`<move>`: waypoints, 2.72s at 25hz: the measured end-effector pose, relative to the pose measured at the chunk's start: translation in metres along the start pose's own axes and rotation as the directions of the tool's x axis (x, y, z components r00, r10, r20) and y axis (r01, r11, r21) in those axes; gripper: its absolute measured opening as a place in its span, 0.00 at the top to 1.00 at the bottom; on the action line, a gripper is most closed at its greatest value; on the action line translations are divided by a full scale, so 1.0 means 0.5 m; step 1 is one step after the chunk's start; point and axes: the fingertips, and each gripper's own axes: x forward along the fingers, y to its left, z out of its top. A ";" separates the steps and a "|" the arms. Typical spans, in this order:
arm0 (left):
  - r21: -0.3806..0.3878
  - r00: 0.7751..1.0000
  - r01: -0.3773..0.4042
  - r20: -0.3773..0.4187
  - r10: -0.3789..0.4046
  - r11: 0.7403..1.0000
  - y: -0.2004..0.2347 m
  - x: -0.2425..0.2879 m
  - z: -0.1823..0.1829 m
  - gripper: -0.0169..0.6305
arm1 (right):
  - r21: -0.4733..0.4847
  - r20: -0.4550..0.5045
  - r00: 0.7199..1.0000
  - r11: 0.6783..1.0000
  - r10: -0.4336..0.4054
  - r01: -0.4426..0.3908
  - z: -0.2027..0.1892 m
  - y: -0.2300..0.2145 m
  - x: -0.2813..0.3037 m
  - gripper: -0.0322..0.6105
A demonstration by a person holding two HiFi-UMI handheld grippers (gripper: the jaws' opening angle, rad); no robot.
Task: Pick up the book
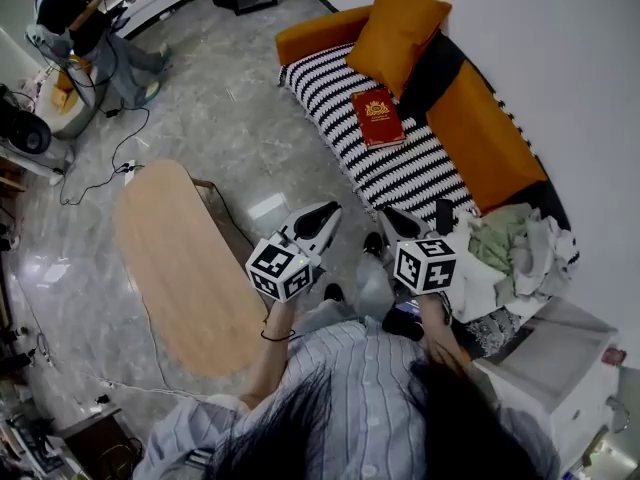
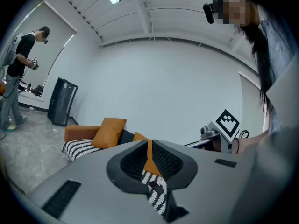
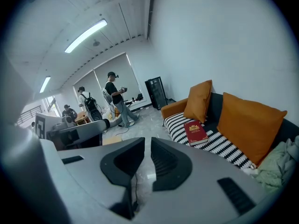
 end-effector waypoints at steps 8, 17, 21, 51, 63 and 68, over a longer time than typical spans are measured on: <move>0.005 0.999 -0.043 -0.004 0.043 0.999 0.082 0.135 0.052 0.92 | 0.015 0.013 1.000 1.000 0.007 -0.007 0.108 -0.121 0.074 0.87; 0.029 0.997 -0.064 -0.039 0.065 0.998 0.121 0.329 0.079 0.92 | 0.037 0.002 0.999 0.999 0.032 -0.032 0.216 -0.283 0.153 0.87; 0.036 0.995 -0.080 -0.050 0.082 0.996 0.133 0.380 0.089 0.92 | 0.046 -0.004 0.999 0.998 0.054 -0.053 0.247 -0.327 0.181 0.87; 0.025 0.987 -0.016 -0.157 0.020 1.000 0.251 0.616 0.089 0.92 | 0.200 -0.035 0.999 0.980 -0.013 0.019 0.307 -0.534 0.300 0.87; -0.038 0.969 0.002 -0.246 -0.012 0.999 0.388 0.711 0.036 0.92 | 0.265 -0.120 0.990 0.959 -0.068 0.098 0.278 -0.629 0.406 0.87; -0.054 0.957 0.026 -0.287 -0.040 0.998 0.438 0.744 -0.035 0.92 | 0.265 -0.200 0.977 0.955 -0.078 0.130 0.216 -0.683 0.461 0.87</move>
